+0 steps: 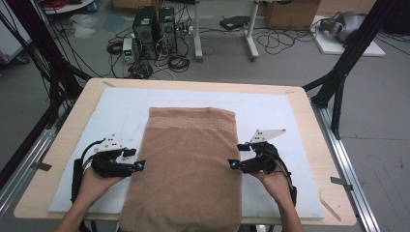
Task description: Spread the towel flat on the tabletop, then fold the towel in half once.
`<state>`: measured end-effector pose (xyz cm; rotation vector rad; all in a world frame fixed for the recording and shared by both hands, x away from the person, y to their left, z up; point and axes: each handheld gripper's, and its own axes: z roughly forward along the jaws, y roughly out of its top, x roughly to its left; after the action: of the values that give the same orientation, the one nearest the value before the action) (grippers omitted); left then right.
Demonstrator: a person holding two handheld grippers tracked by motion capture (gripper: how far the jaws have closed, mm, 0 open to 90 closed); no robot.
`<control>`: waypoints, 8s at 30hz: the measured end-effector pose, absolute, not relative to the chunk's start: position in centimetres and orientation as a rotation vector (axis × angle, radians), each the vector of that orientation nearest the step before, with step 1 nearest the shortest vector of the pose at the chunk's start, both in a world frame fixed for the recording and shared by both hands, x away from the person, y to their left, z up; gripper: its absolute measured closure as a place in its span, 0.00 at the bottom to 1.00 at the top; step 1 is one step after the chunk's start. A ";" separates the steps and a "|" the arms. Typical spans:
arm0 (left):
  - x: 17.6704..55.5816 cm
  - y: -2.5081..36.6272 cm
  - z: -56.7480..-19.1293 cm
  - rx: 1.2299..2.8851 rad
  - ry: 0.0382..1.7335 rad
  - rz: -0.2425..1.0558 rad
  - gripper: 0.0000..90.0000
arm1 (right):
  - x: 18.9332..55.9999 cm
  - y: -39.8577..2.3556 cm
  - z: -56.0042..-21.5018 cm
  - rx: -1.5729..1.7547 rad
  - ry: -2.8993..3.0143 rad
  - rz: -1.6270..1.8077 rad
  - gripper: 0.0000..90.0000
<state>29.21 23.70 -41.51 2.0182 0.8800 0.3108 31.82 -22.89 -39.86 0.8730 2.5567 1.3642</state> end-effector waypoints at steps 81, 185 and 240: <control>42.6 22.1 -43.5 2.054 1.106 0.426 0.96 | 44.6 -21.4 -42.7 1.113 2.528 0.981 0.92; 33.4 23.7 -39.7 2.005 0.882 0.349 0.91 | 35.0 -21.0 -38.3 0.801 2.647 1.237 0.87; 30.8 22.8 -41.8 2.104 0.851 0.423 0.60 | 32.4 -24.0 -40.3 0.879 2.634 1.210 0.64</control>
<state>30.85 22.84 -41.84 2.1040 0.8512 0.4226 32.35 -23.99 -40.27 0.8788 2.6343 1.2105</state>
